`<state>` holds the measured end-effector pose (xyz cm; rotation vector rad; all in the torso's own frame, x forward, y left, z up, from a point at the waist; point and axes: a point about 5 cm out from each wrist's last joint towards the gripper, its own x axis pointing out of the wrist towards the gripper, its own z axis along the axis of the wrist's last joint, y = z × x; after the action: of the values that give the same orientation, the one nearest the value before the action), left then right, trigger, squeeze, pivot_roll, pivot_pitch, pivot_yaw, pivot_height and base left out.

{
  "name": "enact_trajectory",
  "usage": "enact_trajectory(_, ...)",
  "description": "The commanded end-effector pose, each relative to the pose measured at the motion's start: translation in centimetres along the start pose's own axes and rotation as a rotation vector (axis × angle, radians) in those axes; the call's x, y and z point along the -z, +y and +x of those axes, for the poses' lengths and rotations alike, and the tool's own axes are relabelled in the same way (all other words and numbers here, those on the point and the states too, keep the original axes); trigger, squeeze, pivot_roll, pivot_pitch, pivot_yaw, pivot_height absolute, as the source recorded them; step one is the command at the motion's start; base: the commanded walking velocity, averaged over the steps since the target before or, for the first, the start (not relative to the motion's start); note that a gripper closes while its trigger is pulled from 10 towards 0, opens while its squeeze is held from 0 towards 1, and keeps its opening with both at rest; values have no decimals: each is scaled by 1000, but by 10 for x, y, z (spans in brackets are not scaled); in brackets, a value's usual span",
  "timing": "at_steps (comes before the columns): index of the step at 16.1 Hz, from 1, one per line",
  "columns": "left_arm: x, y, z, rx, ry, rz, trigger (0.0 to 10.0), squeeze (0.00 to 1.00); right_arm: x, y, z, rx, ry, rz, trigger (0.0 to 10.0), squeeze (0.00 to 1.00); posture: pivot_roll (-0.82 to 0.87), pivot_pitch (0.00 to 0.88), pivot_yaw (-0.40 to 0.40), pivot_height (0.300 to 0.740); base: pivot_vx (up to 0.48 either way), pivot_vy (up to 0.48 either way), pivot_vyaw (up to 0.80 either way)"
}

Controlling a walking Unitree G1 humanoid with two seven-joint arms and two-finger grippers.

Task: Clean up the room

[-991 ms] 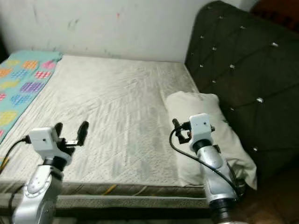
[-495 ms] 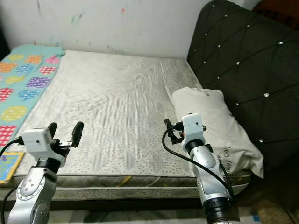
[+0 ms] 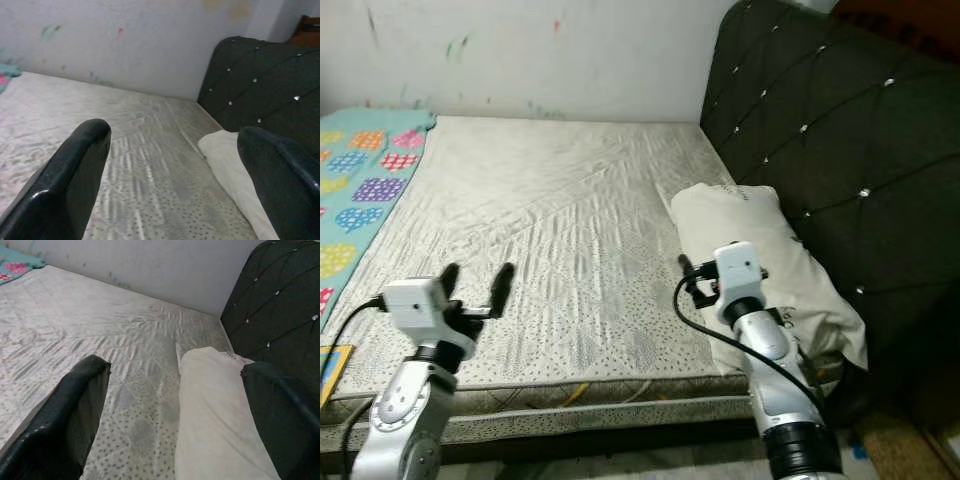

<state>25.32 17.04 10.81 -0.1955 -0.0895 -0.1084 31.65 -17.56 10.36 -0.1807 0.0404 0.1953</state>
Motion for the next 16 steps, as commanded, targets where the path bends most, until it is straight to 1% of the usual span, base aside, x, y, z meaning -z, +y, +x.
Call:
enact_trajectory(1, -6, 3, 1, -6, -21, 11, 10000, 0, -6, 2, 4, -6, -21, -2, 10000, 0, -38, 0, -70, 740, 390, 0, 0)
enact_trajectory(5, -6, 4, 1, -18, -14, 16, 10000, 0, -5, 2, 3, 0, -18, -1, 10000, 0, -40, 0, -65, 740, 330, 0, 0)
enact_trajectory(8, -2, 9, 2, -73, 16, 22, 10000, 0, -4, 2, 2, 4, -18, -2, 10000, 0, -41, 0, -64, 740, 0, 0, 0)
enact_trajectory(10, -1, 10, 2, -78, 18, 16, 10000, 0, -4, 2, 1, -6, -20, -8, 10000, 0, -41, 0, -64, 740, 0, 0, 0)
enact_trajectory(15, -2, 9, 3, -72, 15, 14, 10000, 0, -6, 4, 1, -25, -33, -28, 10000, 0, -41, 0, -64, 740, 0, 449, 0)
enact_trajectory(16, -2, 9, 3, -73, 16, 13, 10000, 0, -6, 4, 1, -25, -33, -29, 10000, 0, -41, 0, -64, 740, 0, 480, 413)
